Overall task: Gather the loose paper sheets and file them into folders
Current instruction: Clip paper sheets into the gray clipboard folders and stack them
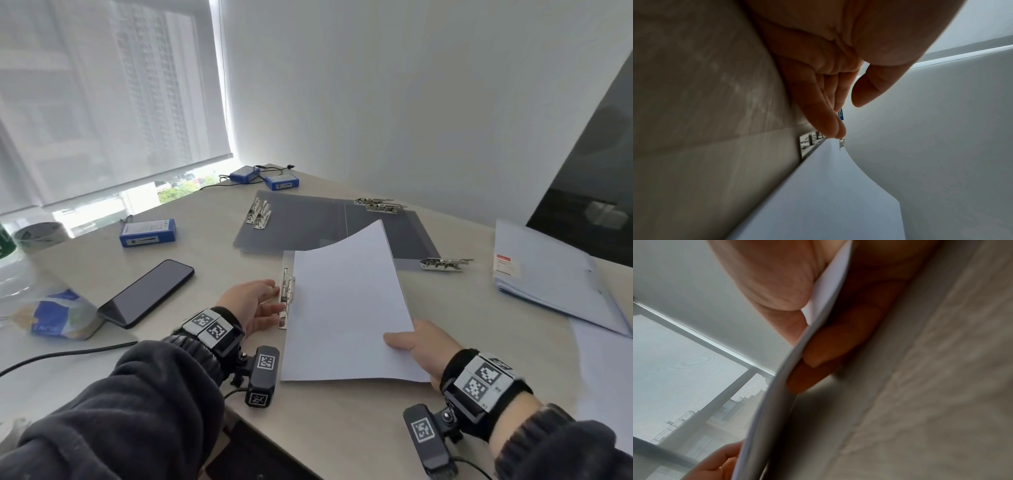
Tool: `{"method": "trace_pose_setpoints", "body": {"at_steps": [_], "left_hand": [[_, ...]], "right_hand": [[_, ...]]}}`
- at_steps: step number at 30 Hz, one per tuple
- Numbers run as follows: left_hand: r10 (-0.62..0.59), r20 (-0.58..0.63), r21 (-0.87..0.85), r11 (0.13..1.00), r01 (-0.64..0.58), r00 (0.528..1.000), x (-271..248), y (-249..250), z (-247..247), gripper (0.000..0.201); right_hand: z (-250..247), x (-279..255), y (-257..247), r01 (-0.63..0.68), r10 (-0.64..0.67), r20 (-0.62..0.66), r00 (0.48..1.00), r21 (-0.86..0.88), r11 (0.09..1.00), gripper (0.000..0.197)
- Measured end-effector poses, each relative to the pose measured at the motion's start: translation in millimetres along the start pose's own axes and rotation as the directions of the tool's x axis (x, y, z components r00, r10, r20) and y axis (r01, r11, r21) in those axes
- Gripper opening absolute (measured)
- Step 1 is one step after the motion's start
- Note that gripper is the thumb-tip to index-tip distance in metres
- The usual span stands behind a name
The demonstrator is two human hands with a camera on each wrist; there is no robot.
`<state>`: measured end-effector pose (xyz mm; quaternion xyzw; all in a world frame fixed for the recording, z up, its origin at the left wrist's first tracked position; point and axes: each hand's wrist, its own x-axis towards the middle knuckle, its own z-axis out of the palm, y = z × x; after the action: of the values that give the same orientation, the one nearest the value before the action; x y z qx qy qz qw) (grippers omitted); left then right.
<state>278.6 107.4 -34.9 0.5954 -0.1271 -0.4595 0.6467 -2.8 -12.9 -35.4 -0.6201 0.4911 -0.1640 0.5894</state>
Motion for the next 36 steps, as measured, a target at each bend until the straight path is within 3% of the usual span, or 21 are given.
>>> {"method": "trace_pose_setpoints", "body": {"at_steps": [18, 22, 26, 30, 33, 36], "left_hand": [[0.012, 0.027, 0.024, 1.000, -0.013, 1.000, 0, -1, 0, 0.030], [0.014, 0.031, 0.034, 0.999, -0.015, 0.999, 0, -1, 0, 0.030], [0.014, 0.025, 0.040, 0.999, -0.015, 1.000, 0, 0, 0, 0.030], [0.013, 0.026, 0.042, 0.999, -0.014, 1.000, 0, -1, 0, 0.030], [0.014, 0.029, 0.048, 0.999, -0.016, 0.999, 0, 0, 0, 0.030], [0.015, 0.024, 0.049, 0.999, -0.016, 1.000, 0, 0, 0, 0.029]], "right_hand": [[2, -13, -3, 0.026, -0.029, 0.063, 0.998, 0.047, 0.999, 0.013], [4, -15, -6, 0.030, -0.036, 0.063, 0.997, 0.090, 0.996, 0.045], [4, -16, -7, 0.028, -0.021, -0.046, 0.999, 0.162, 0.986, 0.051], [3, -14, -4, 0.006, 0.017, -0.109, 0.994, 0.205, 0.979, 0.076], [4, -19, -7, 0.000, 0.019, -0.103, 0.994, 0.178, 0.984, 0.044], [1, -16, -5, -0.010, 0.020, -0.088, 0.996, 0.113, 0.994, 0.047]]}}
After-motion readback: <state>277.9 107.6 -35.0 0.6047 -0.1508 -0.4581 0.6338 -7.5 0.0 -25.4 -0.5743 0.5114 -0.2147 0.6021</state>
